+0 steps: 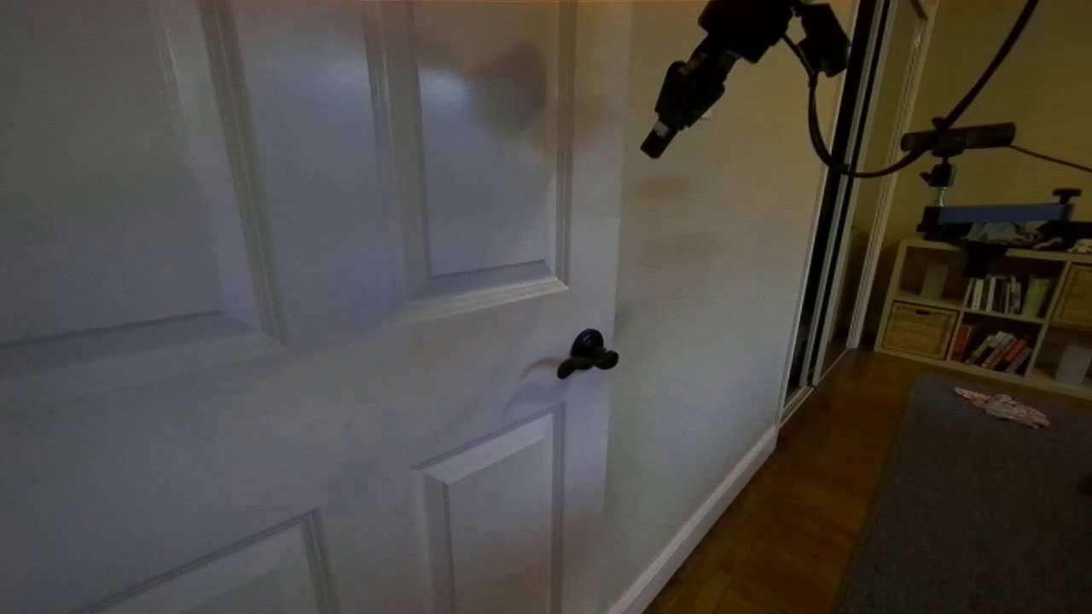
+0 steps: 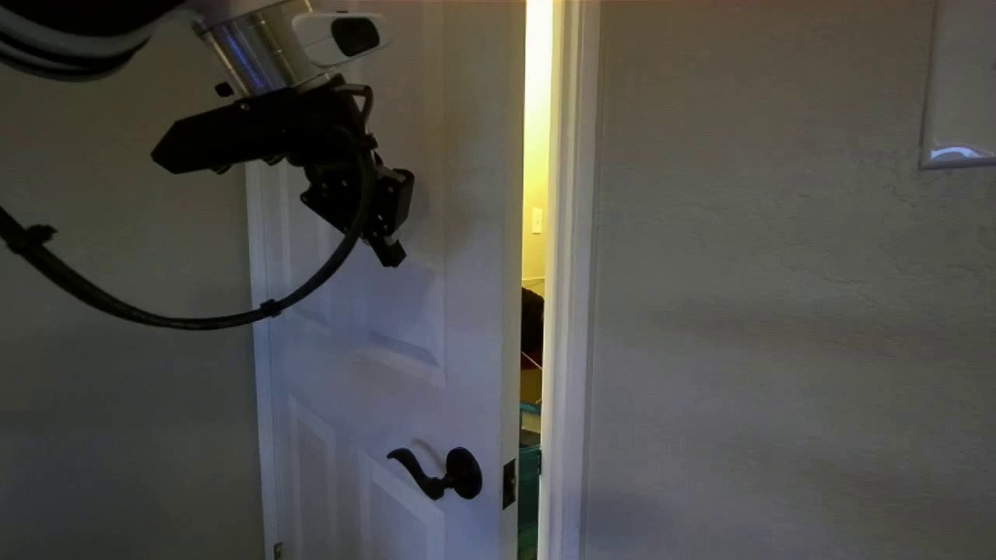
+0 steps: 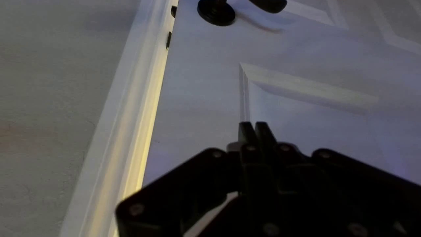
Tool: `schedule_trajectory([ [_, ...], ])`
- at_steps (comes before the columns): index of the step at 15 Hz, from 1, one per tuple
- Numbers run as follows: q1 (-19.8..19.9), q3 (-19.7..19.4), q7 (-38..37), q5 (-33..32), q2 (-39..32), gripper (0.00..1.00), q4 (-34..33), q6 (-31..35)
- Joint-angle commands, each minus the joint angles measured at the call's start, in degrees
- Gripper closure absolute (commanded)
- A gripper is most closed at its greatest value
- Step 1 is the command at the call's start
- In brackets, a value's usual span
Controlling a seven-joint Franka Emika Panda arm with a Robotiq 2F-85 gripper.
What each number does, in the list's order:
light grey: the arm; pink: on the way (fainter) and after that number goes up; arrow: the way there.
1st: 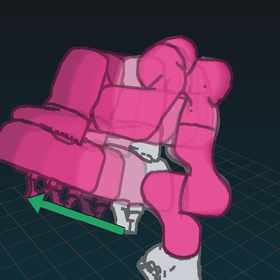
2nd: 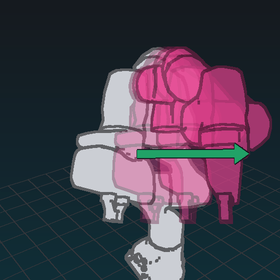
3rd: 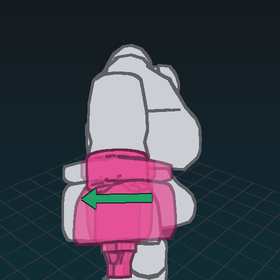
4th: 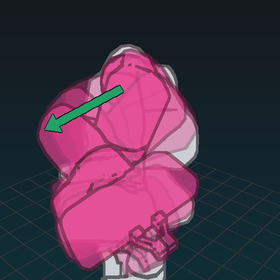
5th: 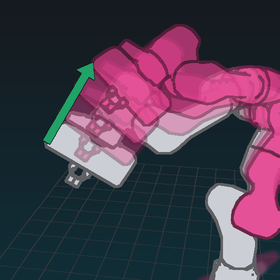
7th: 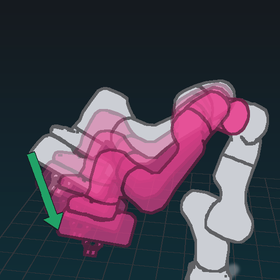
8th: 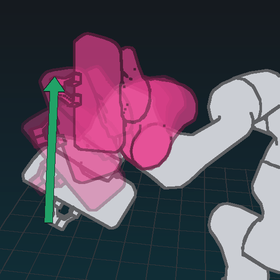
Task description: Close the door
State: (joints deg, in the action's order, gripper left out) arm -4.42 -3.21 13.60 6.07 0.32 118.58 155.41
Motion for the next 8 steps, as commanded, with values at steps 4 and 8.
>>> schedule_trajectory([
  [4,0.8,0.7,6.5,2.0,-7.4,0.91,-8.1,0.3],
  [8,2.0,0.6,8.8,3.8,-11.8,0.91,-11.5,-0.6],
])
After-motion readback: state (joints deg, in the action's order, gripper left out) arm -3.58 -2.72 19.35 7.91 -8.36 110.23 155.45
